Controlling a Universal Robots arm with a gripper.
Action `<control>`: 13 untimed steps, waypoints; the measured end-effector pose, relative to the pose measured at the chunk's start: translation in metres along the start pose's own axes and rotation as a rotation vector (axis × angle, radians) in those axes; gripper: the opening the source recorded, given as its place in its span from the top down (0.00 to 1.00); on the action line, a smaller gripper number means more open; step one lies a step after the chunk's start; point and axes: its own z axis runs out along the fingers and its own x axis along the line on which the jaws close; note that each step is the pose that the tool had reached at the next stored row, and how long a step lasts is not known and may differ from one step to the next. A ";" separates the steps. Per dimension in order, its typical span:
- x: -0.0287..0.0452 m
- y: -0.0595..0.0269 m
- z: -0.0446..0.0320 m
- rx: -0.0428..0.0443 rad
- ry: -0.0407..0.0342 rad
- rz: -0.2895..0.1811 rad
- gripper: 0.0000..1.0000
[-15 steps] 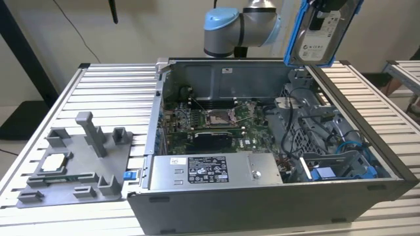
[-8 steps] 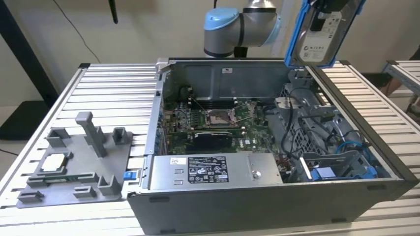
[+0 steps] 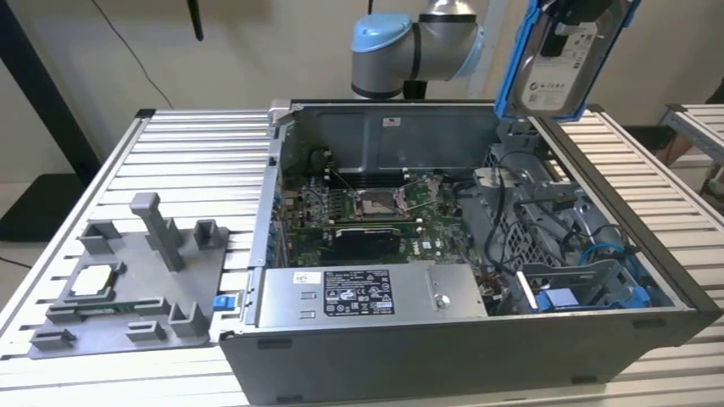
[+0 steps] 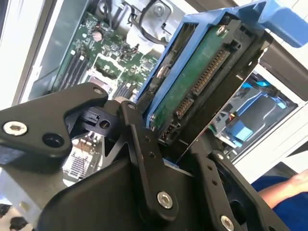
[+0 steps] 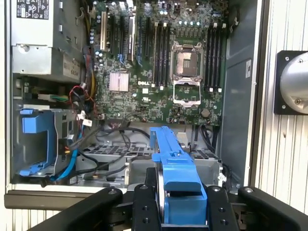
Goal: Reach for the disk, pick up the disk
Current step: 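Pick up the disk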
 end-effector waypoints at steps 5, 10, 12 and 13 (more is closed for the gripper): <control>0.0104 0.0002 -0.0012 0.0042 -0.0035 0.000 1.00; 0.0209 0.0004 -0.0014 0.0121 -0.0114 0.000 1.00; 0.0257 0.0005 -0.0015 0.0125 -0.0115 0.000 1.00; 0.0284 0.0006 -0.0016 0.0126 -0.0114 0.000 1.00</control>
